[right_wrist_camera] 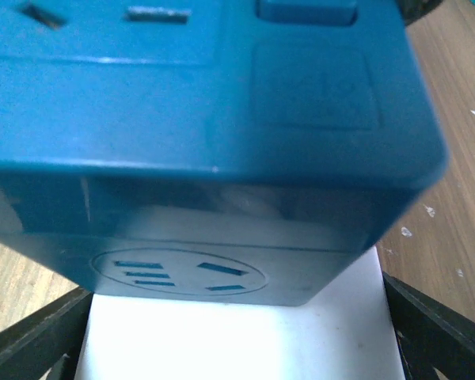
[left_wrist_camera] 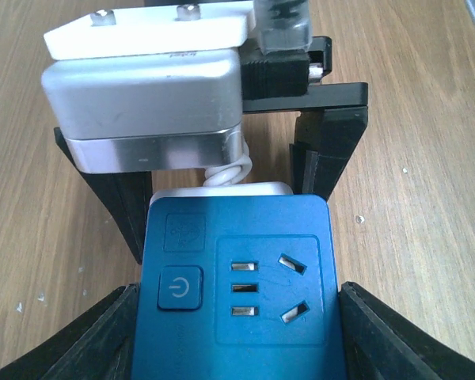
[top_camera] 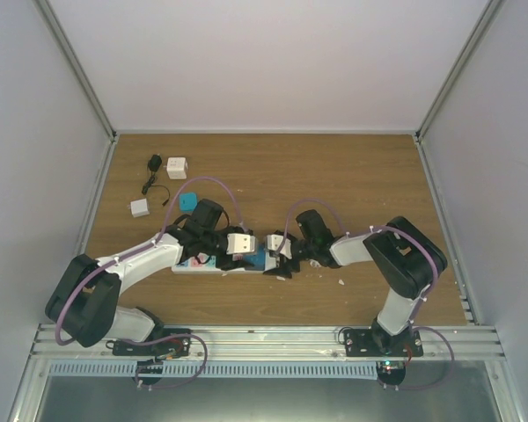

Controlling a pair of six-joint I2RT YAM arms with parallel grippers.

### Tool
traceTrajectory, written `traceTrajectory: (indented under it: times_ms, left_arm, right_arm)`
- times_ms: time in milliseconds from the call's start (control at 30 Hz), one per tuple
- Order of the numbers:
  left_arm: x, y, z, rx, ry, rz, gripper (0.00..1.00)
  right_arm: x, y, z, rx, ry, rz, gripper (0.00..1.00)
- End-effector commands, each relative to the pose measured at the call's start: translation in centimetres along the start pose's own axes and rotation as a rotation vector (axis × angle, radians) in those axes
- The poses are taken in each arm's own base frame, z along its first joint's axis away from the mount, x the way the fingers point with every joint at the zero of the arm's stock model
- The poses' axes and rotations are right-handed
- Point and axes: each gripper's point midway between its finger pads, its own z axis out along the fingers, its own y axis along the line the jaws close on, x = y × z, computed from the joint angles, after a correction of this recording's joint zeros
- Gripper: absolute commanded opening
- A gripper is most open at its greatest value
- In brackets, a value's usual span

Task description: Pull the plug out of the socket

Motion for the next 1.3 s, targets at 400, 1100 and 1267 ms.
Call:
traceTrajectory:
  times_ms: [400, 1100, 1267]
  left_arm:
    - [-5.1, -0.7, -2.5, 0.145, -0.205, -0.079, 0.29]
    - [-1.7, -0.8, -3.1, 0.061, -0.096, -0.041, 0.25]
    - [-0.9, -0.1, -4.5, 0.02, -0.08, -0.05, 0.25]
  right_arm:
    - [1.4, -1.0, 0.7, 0.024, 0.066, -0.013, 0.48]
    - [1.6, -1.0, 1.0, 0.009, 0.081, 0.008, 0.35]
    - [1.6, -0.9, 1.0, 0.006, 0.078, 0.003, 0.35]
